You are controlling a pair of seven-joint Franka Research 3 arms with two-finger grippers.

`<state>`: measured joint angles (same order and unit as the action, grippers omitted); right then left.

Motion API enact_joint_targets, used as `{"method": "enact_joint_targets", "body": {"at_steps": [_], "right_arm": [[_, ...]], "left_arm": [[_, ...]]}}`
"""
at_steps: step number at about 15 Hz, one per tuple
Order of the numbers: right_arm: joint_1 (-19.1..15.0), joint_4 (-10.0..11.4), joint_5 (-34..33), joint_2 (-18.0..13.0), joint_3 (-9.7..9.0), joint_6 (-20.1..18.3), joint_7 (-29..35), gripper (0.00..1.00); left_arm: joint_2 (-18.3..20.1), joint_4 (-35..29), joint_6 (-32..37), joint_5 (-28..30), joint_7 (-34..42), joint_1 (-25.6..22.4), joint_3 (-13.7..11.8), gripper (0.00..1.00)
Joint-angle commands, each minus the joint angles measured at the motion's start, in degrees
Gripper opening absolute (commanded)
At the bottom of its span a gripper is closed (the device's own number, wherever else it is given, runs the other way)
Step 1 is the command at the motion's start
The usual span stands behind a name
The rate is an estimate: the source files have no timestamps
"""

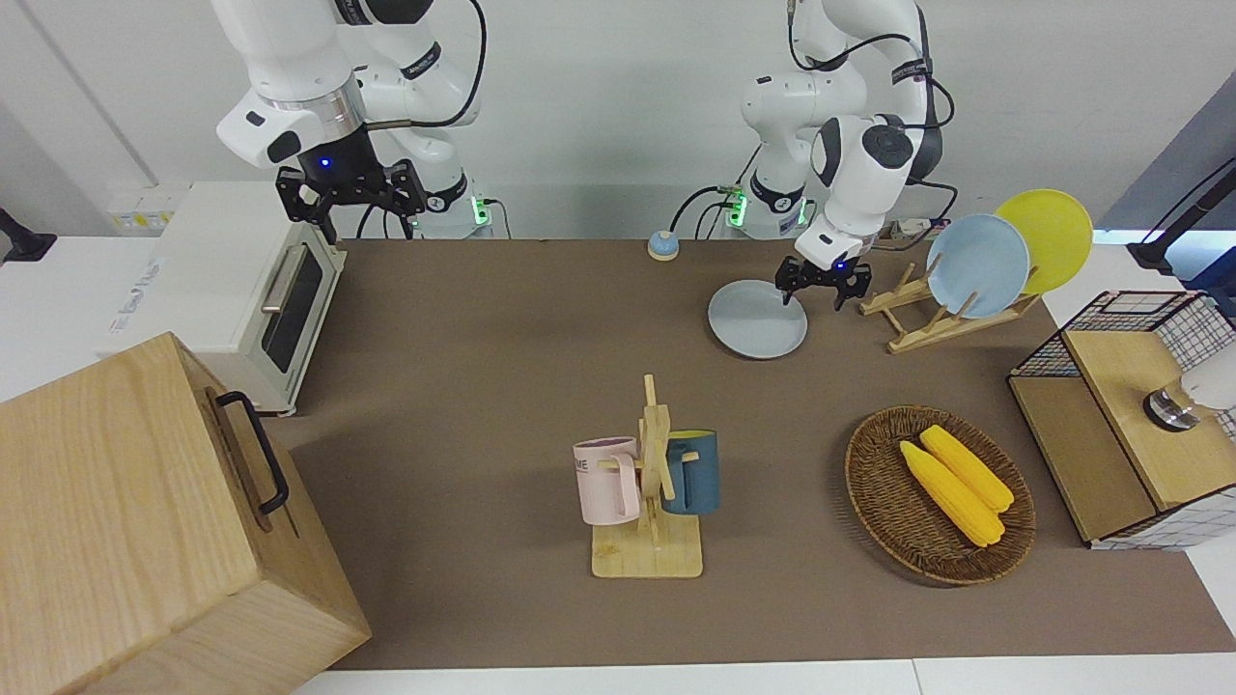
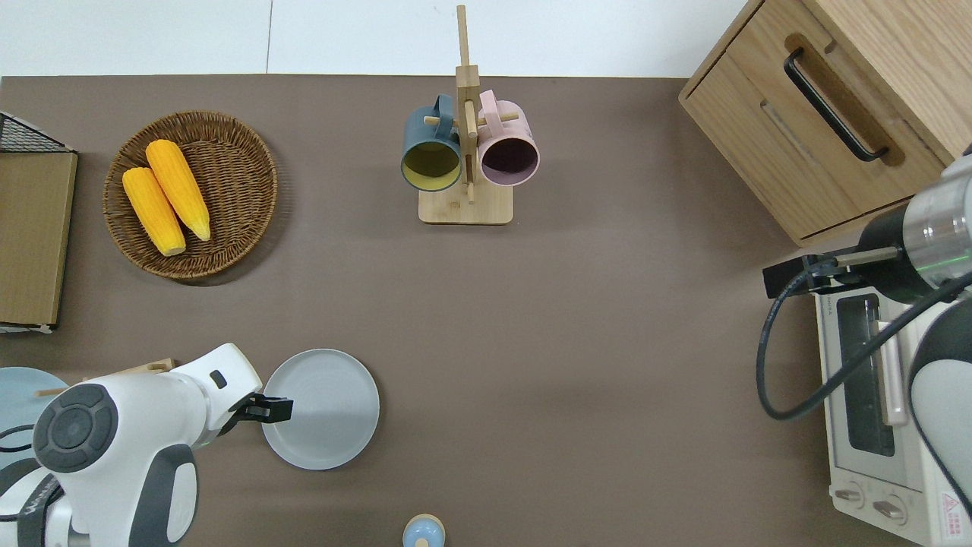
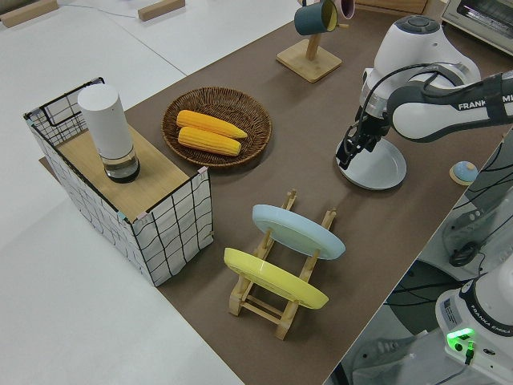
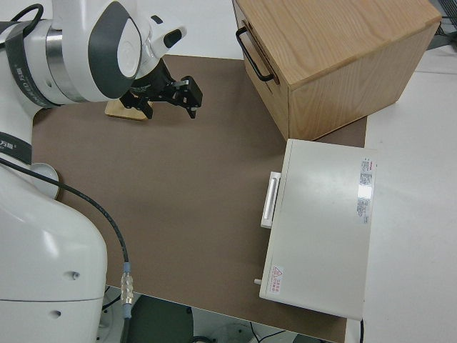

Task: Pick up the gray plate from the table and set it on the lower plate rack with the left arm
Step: 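Close the left gripper on the gray plate's rim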

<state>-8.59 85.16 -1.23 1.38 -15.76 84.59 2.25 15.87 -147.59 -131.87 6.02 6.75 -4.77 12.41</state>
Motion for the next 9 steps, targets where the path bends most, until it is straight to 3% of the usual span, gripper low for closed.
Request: {"method": "enact_joint_targets", "body": {"at_steps": [1, 9], "right_arm": [[-1.1, -0.5, -0.1, -0.2, -1.03, -0.8, 0.7, 0.983], [-1.1, -0.5, -0.1, -0.2, -1.03, -0.7, 0.7, 0.983]], "left_arm": [[-2.0, -1.7, -4.7, 0.7, -0.3, 0.9, -0.4, 0.99], [-7.3, -3.0, -12.5, 0.7, -1.3, 2.0, -0.4, 0.99]]}}
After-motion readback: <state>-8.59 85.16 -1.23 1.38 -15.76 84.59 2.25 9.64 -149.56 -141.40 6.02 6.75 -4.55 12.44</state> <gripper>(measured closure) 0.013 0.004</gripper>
